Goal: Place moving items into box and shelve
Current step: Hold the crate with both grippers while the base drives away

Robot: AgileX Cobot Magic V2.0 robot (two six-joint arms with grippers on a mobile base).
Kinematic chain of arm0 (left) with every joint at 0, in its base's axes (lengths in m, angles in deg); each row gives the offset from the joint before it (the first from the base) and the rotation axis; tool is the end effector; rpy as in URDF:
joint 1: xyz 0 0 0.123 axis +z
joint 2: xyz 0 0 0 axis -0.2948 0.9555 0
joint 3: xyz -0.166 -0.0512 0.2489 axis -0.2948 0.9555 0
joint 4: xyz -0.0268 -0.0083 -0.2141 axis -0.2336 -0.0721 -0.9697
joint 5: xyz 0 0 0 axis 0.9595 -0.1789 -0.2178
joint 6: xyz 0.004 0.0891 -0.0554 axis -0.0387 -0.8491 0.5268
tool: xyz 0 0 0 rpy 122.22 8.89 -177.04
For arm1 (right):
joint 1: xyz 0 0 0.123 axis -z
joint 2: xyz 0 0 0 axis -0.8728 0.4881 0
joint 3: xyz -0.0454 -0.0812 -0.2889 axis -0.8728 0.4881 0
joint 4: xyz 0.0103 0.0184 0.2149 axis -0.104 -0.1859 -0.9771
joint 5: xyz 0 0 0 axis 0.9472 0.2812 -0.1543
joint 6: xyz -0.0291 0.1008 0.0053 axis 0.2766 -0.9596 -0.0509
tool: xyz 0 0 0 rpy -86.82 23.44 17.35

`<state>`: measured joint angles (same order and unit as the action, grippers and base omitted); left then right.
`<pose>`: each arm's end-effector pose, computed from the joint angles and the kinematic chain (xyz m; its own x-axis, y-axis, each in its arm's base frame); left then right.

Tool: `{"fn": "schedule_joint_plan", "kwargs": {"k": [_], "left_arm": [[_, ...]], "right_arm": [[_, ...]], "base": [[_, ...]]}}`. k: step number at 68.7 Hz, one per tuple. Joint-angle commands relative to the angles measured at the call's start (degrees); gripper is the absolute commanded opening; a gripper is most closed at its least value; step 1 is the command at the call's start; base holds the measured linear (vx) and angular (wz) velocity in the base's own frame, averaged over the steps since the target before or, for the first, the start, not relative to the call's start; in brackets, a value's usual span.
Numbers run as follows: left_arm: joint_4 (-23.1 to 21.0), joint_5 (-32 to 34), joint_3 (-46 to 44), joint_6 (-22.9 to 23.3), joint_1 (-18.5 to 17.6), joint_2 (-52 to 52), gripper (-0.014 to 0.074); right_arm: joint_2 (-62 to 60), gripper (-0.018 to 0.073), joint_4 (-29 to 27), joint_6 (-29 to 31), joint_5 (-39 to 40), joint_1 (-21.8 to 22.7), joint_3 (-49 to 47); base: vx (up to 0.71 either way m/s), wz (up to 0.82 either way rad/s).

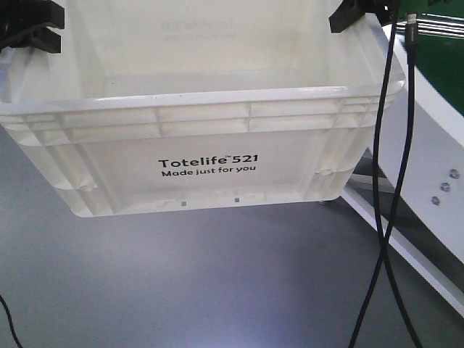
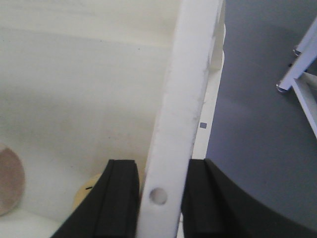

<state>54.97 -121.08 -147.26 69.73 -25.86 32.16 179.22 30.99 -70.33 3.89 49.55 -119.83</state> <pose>0.2586 -0.0521 0.4165 -0.7395 -0.0512 -0.6712 0.1115 0.9740 -0.1972 0.3301 0.0930 0.4205 -0.8055 -0.1754 -0.5661 -0.3425 0.9173 0.2032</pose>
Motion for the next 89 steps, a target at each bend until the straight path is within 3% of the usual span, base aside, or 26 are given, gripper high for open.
{"fn": "schedule_joint_plan", "kwargs": {"k": [1,89], "left_arm": [[-4.77,7.08,-2.06,-1.69,-0.83,-2.83,-0.0017],[-4.77,7.06,-2.01,-1.69,-0.83,-2.83,-0.0017]], "right_arm": [[-3.75,-0.0011,-7.92,1.09,1.04,-0.45,-2.45],[-3.75,-0.0011,-7.79,1.09,1.06,-0.45,-2.45]], "base": [[-0.09,0.72],[0.08,0.7]]}}
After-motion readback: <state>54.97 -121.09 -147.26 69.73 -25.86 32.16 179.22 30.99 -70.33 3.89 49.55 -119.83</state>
